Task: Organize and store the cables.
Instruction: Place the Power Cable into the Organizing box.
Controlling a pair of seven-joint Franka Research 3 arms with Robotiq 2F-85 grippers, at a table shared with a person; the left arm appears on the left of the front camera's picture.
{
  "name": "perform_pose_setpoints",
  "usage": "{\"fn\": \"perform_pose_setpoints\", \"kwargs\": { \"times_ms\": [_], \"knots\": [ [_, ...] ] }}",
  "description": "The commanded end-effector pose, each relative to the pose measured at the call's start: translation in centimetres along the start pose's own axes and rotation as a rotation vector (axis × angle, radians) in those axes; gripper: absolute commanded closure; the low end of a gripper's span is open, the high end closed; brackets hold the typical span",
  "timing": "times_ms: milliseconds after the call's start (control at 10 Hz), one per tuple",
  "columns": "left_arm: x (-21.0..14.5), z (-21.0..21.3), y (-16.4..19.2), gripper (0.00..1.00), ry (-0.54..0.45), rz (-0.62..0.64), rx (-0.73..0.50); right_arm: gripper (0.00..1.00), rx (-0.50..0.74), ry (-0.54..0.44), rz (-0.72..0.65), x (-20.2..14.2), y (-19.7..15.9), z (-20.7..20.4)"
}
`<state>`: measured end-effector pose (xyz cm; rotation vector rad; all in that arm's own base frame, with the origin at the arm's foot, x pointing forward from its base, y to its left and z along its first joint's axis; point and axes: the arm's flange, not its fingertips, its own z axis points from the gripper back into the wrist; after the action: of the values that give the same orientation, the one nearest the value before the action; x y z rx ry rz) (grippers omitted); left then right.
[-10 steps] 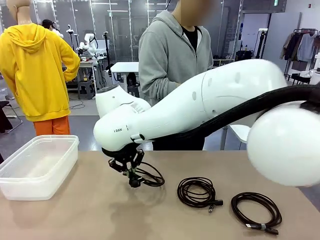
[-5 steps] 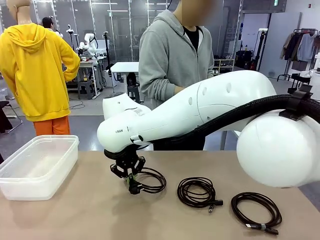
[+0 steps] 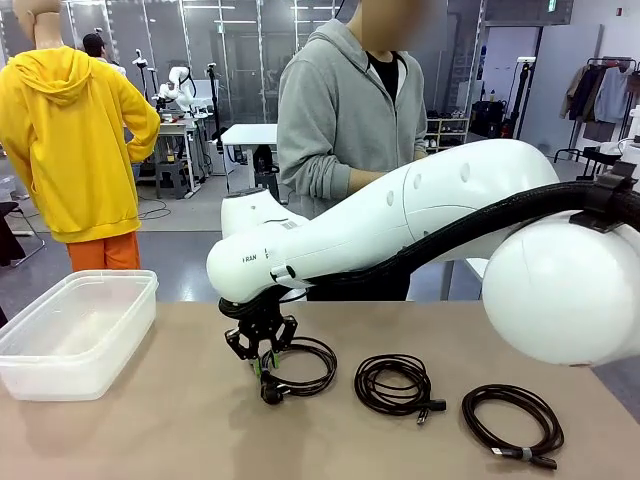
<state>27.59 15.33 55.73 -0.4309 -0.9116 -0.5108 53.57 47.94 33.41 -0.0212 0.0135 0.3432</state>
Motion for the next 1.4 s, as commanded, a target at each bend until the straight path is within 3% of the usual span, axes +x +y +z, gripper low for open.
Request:
{"fn": "perform_pose_setpoints", "kwargs": {
  "times_ms": [0, 300, 400, 700, 1000, 1200, 1300],
  "knots": [
    [-0.1, 0.1, 0.0, 0.0, -0.007, -0.015, -0.012, 0.0, 0.045, -0.012, 0.011, -1.6, -1.2, 0.7],
    [-0.1, 0.1, 0.0, 0.0, -0.007, -0.015, -0.012, 0.02, 0.159, -0.101, 0.075, -4.4, -5.5, 4.5],
    [-0.1, 0.1, 0.0, 0.0, -0.007, -0.015, -0.012, 0.01, 0.26, -0.144, 0.154, -6.4, -8.6, 7.1],
    [-0.1, 0.1, 0.0, 0.0, -0.007, -0.015, -0.012, 0.0, 0.289, -0.32, 0.208, -11.4, -17.9, 12.6],
    [-0.1, 0.1, 0.0, 0.0, -0.007, -0.015, -0.012, 0.0, 0.371, -0.481, 0.333, -19.2, -28.0, 15.0],
    [-0.1, 0.1, 0.0, 0.0, -0.007, -0.015, -0.012, 0.0, 0.324, -0.604, 0.413, -24.8, -33.2, 14.5],
    [-0.1, 0.1, 0.0, 0.0, -0.007, -0.015, -0.012, 0.0, 0.398, -0.671, 0.437, -27.6, -36.5, 14.1]
  ]
}}
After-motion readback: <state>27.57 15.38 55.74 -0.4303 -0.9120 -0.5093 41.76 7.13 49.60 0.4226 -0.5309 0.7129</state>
